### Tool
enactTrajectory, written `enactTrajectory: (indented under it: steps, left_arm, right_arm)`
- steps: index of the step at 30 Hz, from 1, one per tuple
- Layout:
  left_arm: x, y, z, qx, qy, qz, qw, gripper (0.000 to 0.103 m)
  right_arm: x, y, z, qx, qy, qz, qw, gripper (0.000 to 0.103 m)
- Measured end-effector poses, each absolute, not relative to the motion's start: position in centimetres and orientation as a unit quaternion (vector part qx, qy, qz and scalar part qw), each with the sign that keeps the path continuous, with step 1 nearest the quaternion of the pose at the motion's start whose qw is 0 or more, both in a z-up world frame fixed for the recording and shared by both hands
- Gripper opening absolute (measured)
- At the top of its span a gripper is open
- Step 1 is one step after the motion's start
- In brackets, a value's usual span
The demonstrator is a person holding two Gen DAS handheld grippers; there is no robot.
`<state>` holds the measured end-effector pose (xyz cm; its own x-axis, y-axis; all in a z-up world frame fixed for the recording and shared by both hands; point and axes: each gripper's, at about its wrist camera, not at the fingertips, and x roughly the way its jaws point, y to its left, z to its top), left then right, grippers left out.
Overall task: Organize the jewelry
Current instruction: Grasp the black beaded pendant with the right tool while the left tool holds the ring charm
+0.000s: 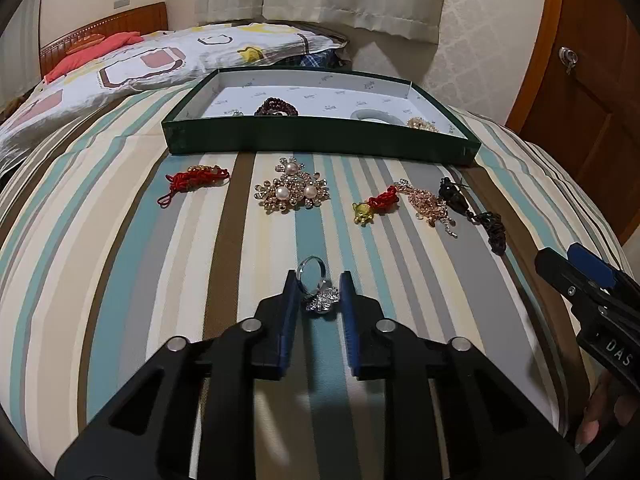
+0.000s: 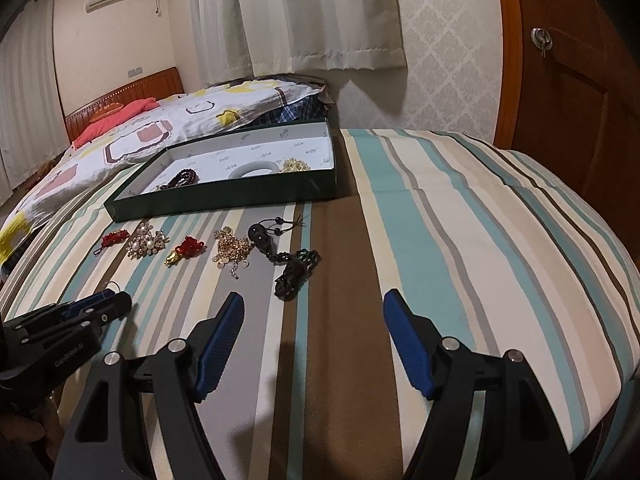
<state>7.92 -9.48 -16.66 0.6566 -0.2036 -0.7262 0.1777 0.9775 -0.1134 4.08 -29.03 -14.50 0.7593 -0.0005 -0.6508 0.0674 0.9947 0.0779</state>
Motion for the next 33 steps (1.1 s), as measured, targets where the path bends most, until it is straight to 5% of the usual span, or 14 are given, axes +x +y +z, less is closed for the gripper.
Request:
enactTrajectory:
  steps: [18,33]
  left_arm:
    - [9.0,-5.1,-15.0,-0.038,0.382,-0.072,0.92,0.02]
    - [10.9,-0.6,-14.7,-0.063,0.383,-0.026,0.921,0.02]
  right_arm:
    - [6.9,-27.7,-14.4,0.031,0.366,-0.012,0.93,0.07]
    - [12.6,-26.8,-15.3,0.02,0.41,0.007,0.912,0.048]
